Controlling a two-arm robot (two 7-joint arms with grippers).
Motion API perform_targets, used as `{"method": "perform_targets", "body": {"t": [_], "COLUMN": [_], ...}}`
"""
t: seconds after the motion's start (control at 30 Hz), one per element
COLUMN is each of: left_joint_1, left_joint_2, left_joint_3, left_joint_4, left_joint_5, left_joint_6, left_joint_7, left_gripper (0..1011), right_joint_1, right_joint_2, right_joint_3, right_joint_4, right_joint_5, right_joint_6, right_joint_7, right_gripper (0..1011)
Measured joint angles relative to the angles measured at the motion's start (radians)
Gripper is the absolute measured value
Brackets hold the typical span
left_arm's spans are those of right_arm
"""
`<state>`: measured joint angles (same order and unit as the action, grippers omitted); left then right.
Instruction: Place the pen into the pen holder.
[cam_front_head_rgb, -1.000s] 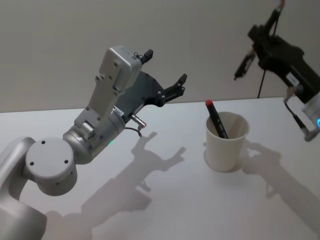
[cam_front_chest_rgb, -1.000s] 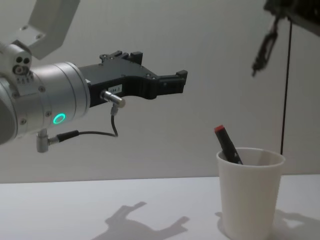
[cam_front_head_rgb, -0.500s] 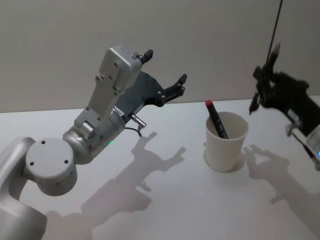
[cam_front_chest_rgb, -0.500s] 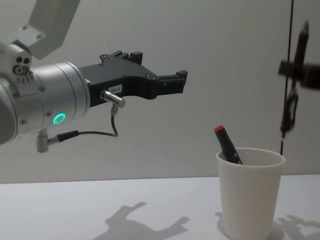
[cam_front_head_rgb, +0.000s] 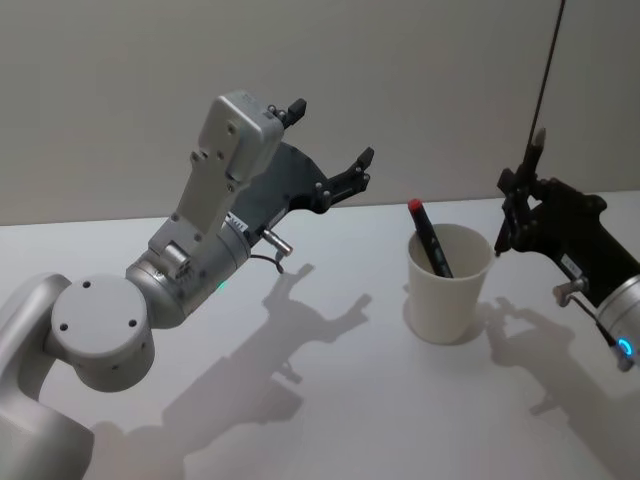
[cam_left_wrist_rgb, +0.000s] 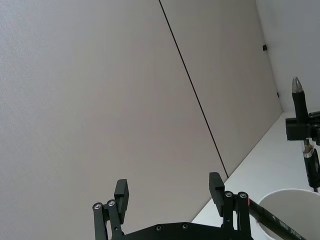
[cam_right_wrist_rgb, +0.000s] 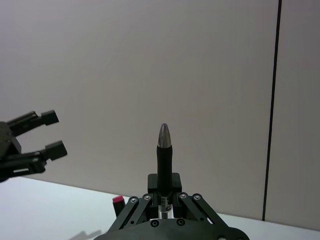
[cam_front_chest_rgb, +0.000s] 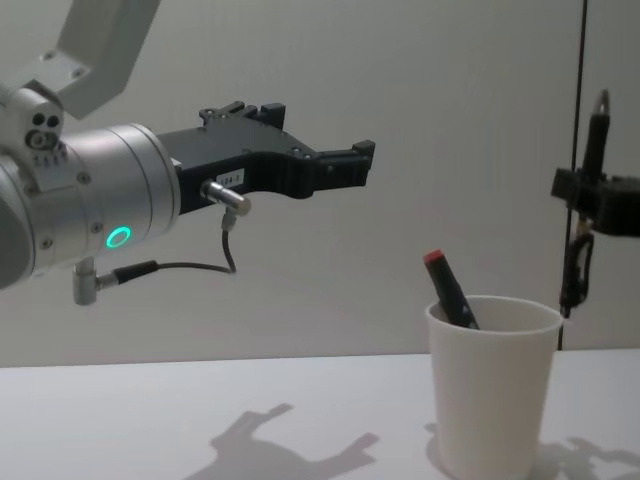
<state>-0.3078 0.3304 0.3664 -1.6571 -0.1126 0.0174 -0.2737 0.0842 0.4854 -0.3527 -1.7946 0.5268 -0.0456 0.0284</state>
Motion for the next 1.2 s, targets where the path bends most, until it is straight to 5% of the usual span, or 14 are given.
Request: {"method": "perform_targets", "body": {"t": [0.53,1.2], "left_joint_1": [0.000,0.000], "left_joint_2": [0.000,0.000], "left_joint_3": [0.000,0.000], "left_joint_4": [0.000,0.000], "left_joint_5": [0.000,0.000], "left_joint_6": [0.000,0.000], "left_joint_7": [0.000,0.000], "left_gripper": [1001,1001], "right_joint_1": [0.015,0.016], "right_joint_2": [-0.029,-0.067], "right_joint_3": [0.011,-0.005], "right_joint_4": [-0.074,-0.062], "right_joint_5": [0.014,-0.010], "right_joint_6": [-0.033,0.028], "right_joint_7": [-0.005,0.002], "right_gripper": [130,131]}}
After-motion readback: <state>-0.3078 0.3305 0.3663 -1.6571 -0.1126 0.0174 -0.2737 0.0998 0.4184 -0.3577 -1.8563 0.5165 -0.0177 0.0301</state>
